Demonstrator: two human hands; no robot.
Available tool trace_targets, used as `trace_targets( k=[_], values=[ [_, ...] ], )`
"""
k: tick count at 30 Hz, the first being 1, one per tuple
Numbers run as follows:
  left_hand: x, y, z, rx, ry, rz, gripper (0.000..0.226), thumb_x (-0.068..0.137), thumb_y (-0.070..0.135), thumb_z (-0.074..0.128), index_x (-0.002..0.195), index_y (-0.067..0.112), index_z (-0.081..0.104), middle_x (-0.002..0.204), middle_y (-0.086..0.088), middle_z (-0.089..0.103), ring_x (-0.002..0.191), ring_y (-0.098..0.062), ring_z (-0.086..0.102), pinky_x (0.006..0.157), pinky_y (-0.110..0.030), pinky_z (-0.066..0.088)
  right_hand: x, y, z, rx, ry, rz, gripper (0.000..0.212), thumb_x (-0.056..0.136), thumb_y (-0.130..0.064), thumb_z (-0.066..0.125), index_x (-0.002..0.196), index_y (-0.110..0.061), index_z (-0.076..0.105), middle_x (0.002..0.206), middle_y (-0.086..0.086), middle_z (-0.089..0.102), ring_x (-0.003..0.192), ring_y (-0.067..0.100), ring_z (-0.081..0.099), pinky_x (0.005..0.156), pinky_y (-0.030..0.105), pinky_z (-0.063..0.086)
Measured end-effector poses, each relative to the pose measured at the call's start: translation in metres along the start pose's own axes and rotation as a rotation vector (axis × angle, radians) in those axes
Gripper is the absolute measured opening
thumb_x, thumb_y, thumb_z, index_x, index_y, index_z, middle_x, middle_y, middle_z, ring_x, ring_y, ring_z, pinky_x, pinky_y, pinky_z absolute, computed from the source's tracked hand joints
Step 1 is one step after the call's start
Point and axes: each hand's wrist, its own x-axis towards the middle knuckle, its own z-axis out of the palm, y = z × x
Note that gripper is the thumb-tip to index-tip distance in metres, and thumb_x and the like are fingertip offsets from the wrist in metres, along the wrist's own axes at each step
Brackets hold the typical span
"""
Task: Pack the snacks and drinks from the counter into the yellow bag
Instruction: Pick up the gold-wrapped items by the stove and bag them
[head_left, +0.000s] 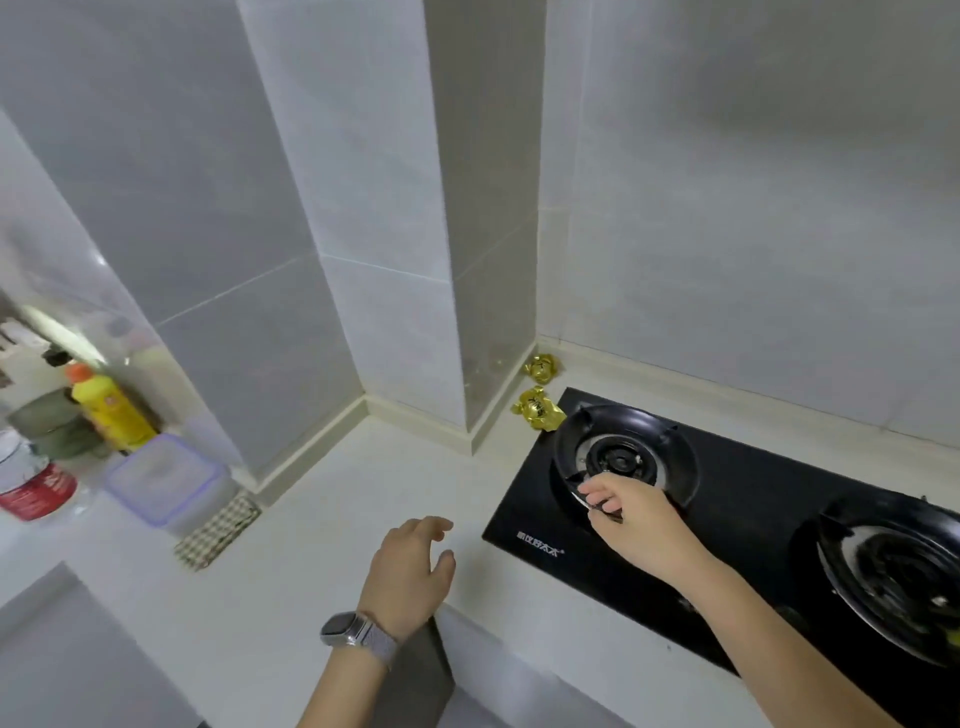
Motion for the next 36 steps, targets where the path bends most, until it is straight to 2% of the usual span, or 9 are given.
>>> trace_targets(
  k=[5, 11, 22, 28, 32, 34, 36],
  values=[
    [-0.004, -0.025, -0.017, 0.012, 0.063, -0.091, 0.034, 0.086, 0.022, 0.051, 0.121, 0.022, 0.053, 0.111, 0.004, 0.059, 0.106, -0.016, 0.053, 0.093, -0.029, 0.042, 0.033, -0.019, 0.027, -0.008, -0.054, -0.065, 0.031, 0.086, -0.017, 0.060, 0.115, -0.028, 0.060, 0.101, -0.013, 0.060, 0.096, 0.006, 0.056, 0.087, 0.025, 0.049],
    [0.020, -0.024, -0.015, 0.009, 0.079, -0.118, 0.034, 0.087, 0.022, 0.052, 0.121, 0.021, 0.053, 0.111, 0.004, 0.059, 0.104, -0.015, 0.053, 0.089, -0.024, 0.042, 0.062, -0.014, 0.034, -0.023, -0.103, -0.074, 0.035, 0.086, -0.019, 0.061, 0.118, -0.029, 0.056, 0.105, -0.013, 0.059, 0.095, 0.005, 0.054, 0.081, 0.019, 0.044],
    [0.087, 0.023, 0.022, -0.169, 0.039, -0.154, 0.032, 0.086, 0.019, 0.054, 0.118, 0.023, 0.054, 0.106, 0.008, 0.057, 0.092, -0.008, 0.056, 0.081, -0.017, 0.041, 0.116, 0.018, 0.017, 0.008, -0.168, -0.043, 0.045, 0.087, -0.018, 0.061, 0.129, -0.026, 0.049, 0.118, -0.008, 0.058, 0.098, 0.007, 0.057, 0.082, 0.019, 0.046],
    [0.123, 0.024, 0.041, -0.226, -0.079, -0.137, 0.028, 0.085, 0.018, 0.051, 0.111, 0.025, 0.059, 0.095, 0.012, 0.060, 0.085, -0.007, 0.060, 0.076, -0.016, 0.044, 0.144, 0.032, 0.029, 0.053, -0.168, 0.033, 0.051, 0.086, -0.016, 0.062, 0.133, -0.028, 0.045, 0.132, -0.005, 0.050, 0.101, 0.005, 0.055, 0.069, 0.013, 0.047],
    [0.139, 0.005, 0.040, -0.212, -0.134, -0.149, 0.024, 0.086, 0.020, 0.049, 0.107, 0.026, 0.060, 0.086, 0.018, 0.059, 0.077, -0.006, 0.061, 0.076, -0.018, 0.047, 0.168, 0.030, 0.054, 0.077, -0.178, 0.088, 0.055, 0.085, -0.016, 0.063, 0.136, -0.022, 0.042, 0.134, -0.002, 0.051, 0.111, 0.011, 0.053, 0.089, 0.023, 0.048],
    [0.147, -0.008, 0.035, -0.226, -0.151, -0.164, 0.023, 0.087, 0.021, 0.050, 0.107, 0.026, 0.061, 0.084, 0.019, 0.060, 0.076, -0.004, 0.061, 0.075, -0.016, 0.047, 0.188, 0.026, 0.064, 0.029, -0.187, 0.078, 0.057, 0.086, -0.017, 0.062, 0.138, -0.019, 0.039, 0.135, 0.000, 0.050, 0.122, 0.016, 0.049, 0.100, 0.027, 0.042],
    [0.156, -0.021, 0.028, -0.246, -0.153, -0.188, 0.023, 0.087, 0.020, 0.051, 0.107, 0.025, 0.062, 0.084, 0.019, 0.061, 0.075, -0.001, 0.060, 0.071, -0.010, 0.045, 0.216, 0.021, 0.070, -0.014, -0.167, 0.065, 0.059, 0.086, -0.016, 0.061, 0.140, -0.015, 0.037, 0.137, 0.002, 0.047, 0.127, 0.020, 0.044, 0.104, 0.028, 0.035]
  ],
)
